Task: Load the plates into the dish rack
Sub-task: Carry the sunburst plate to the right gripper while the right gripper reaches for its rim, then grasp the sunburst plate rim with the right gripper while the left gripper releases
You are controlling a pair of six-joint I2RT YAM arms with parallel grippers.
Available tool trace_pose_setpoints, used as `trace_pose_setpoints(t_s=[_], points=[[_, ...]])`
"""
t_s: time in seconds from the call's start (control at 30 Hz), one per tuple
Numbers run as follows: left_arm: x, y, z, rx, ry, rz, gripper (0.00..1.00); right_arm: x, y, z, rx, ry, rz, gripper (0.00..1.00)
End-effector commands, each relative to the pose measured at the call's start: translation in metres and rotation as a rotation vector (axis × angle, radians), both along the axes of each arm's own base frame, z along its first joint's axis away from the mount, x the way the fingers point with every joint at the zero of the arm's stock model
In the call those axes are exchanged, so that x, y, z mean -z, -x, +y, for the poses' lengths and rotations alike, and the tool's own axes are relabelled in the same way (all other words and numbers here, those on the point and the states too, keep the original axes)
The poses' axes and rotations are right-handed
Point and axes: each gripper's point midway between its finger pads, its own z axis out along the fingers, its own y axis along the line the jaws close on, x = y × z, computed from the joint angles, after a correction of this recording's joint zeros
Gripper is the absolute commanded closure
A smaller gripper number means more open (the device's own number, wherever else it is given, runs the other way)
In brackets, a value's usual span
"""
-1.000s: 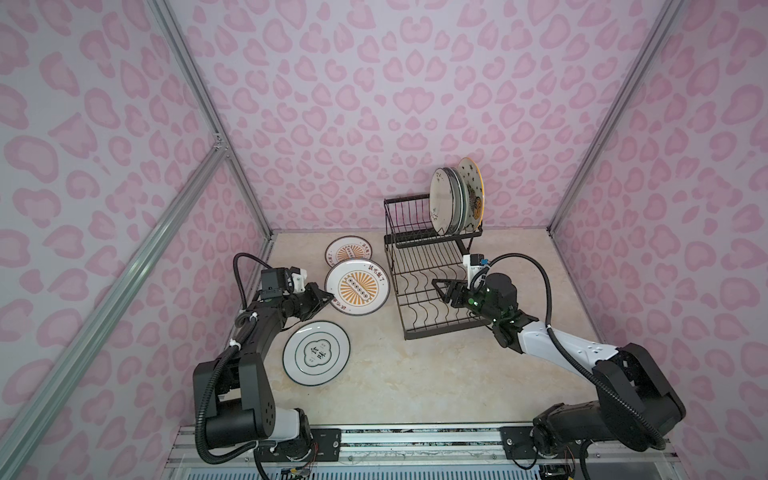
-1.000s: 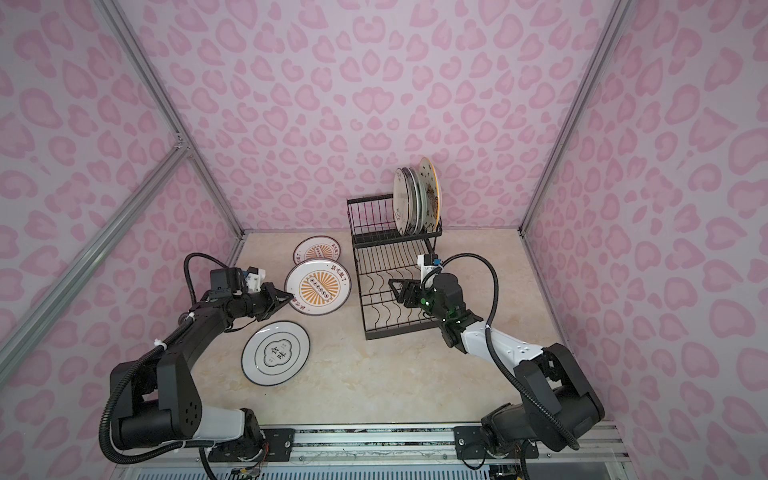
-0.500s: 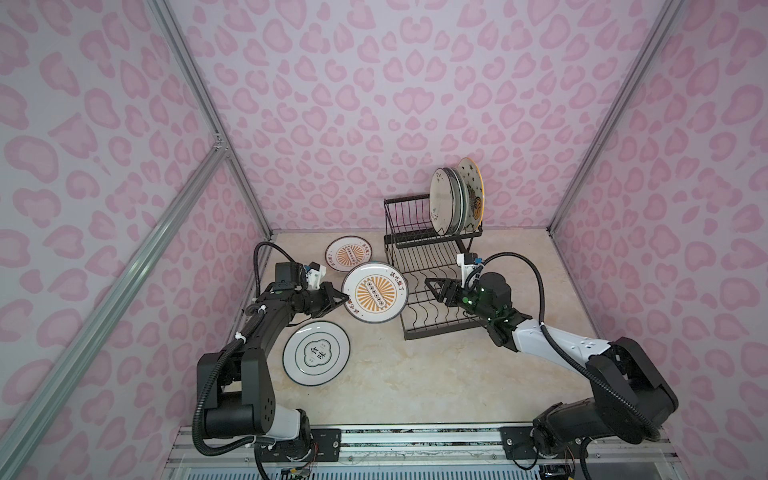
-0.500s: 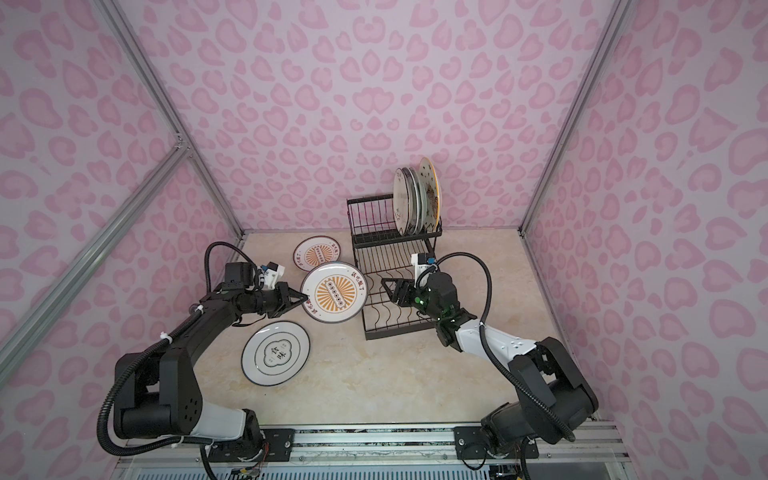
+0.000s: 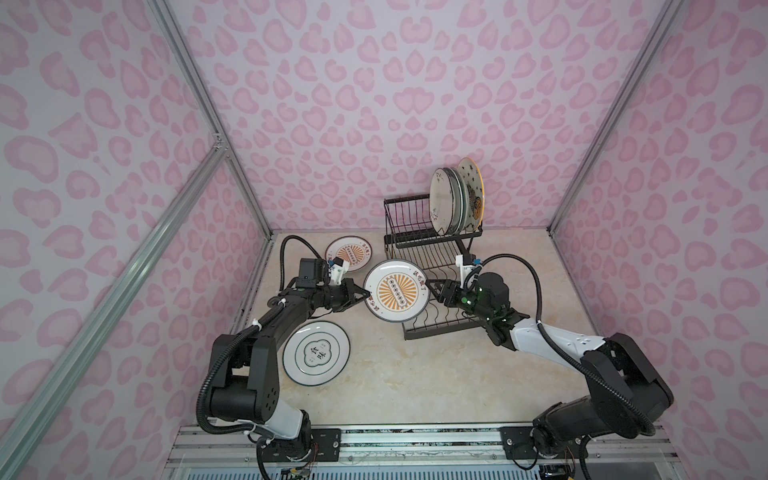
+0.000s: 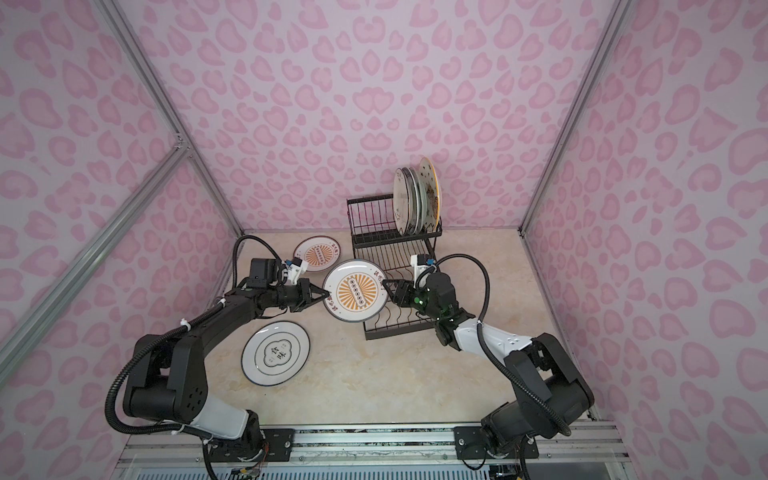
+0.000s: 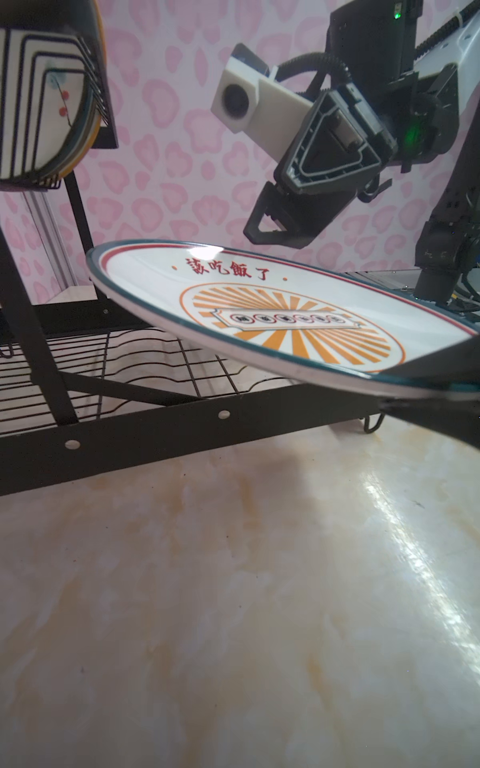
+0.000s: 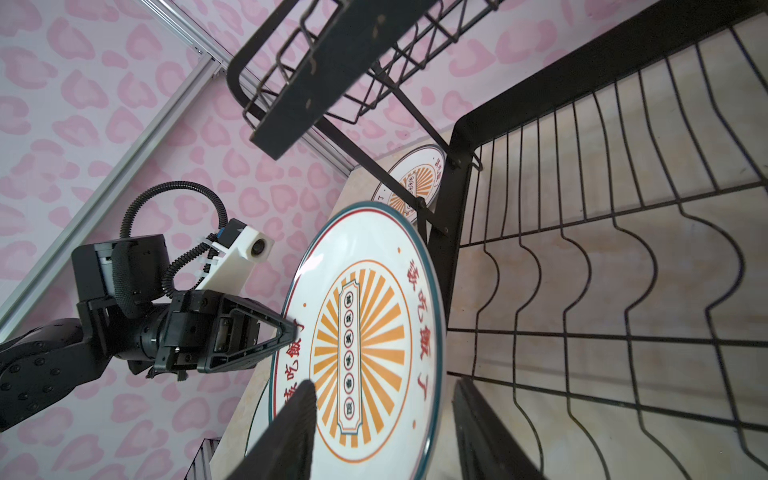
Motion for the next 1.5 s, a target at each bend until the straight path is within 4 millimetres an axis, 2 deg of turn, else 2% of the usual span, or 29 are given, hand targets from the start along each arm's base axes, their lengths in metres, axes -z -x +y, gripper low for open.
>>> trace_pose_setpoints(t_s=[0.0,0.57,0.8,1.07,1.47], points=[[-0.019,-0.017,-0.01,-0.015,0.057,-0.092,0.96,0.004,-0.002,-0.004,0.026,0.027,0.015,0.51],[-0.032,-0.015,-0.027,0.026,0.073,-0.12,0.97,0.014,-0.001,-0.006,0.032,0.046,0.05,0.62],[-0.036,-0.015,-0.03,0.036,0.072,-0.129,0.97,0.012,-0.002,-0.004,0.025,0.03,0.05,0.69],[-0.032,-0.011,-0.034,0.06,0.056,-0.134,0.97,0.011,-0.001,-0.001,0.011,0.021,0.055,0.72],[-0.037,-0.008,-0.042,0.091,0.029,-0.166,0.97,0.011,-0.002,0.004,-0.008,0.0,0.065,0.78]])
